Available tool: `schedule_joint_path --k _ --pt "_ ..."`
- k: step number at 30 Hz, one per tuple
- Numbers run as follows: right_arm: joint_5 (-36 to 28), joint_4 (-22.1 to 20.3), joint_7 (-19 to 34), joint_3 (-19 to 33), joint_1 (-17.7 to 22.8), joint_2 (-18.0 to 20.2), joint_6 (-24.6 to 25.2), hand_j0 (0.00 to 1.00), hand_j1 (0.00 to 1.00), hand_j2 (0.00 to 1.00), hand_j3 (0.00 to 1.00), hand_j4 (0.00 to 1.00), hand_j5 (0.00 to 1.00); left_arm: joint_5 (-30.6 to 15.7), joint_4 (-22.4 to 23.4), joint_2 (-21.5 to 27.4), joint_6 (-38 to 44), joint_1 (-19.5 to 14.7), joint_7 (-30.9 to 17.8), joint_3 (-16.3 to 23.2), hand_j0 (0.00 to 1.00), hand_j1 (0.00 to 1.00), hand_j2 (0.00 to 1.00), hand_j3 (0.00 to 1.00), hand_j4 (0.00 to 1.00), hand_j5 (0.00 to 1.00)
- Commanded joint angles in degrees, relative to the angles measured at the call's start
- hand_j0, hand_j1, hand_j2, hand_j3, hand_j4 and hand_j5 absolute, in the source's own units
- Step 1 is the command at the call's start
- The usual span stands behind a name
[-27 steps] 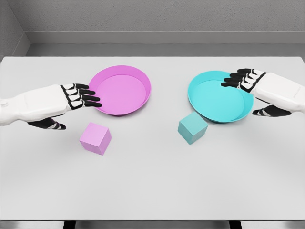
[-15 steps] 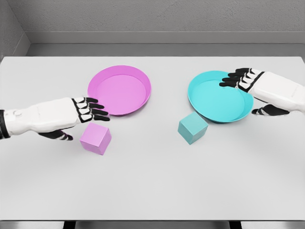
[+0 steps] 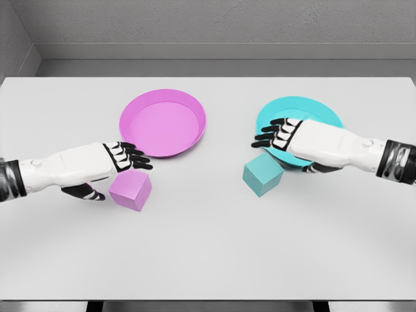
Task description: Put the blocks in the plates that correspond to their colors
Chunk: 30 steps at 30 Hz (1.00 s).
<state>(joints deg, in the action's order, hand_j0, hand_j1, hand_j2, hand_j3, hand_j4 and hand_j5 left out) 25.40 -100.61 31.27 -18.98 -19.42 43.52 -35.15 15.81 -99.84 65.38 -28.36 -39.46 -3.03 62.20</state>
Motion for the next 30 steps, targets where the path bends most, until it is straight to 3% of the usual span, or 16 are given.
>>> schedule_joint_path --k 1,8,11,30 --pt "1.23 -0.02 0.02 -2.20 0.00 -0.19 0.15 1.00 1.00 1.00 1.00 1.00 1.00 -0.35 0.00 0.01 1.20 0.00 0.04 0.82 1.00 1.00 1.00 1.00 1.00 1.00" --pt "2.19 -0.02 0.02 -3.52 -0.97 -0.72 0.15 1.00 1.00 1.00 1.00 1.00 1.00 -0.08 0.44 -0.08 1.81 0.00 0.04 1.61 1.00 1.00 1.00 1.00 1.00 1.00" --pt "4.83 -0.02 0.37 -4.66 -0.97 -2.39 0.15 1.00 1.00 1.00 1.00 1.00 1.00 0.09 0.61 -0.43 6.56 0.00 0.04 1.69 1.00 1.00 1.00 1.00 1.00 1.00" --pt "8.79 1.47 2.04 -7.12 -2.46 -5.29 0.15 1.00 1.00 1.00 1.00 1.00 1.00 0.80 1.32 -3.77 8.76 0.00 -0.22 3.72 1.00 1.00 1.00 1.00 1.00 1.00"
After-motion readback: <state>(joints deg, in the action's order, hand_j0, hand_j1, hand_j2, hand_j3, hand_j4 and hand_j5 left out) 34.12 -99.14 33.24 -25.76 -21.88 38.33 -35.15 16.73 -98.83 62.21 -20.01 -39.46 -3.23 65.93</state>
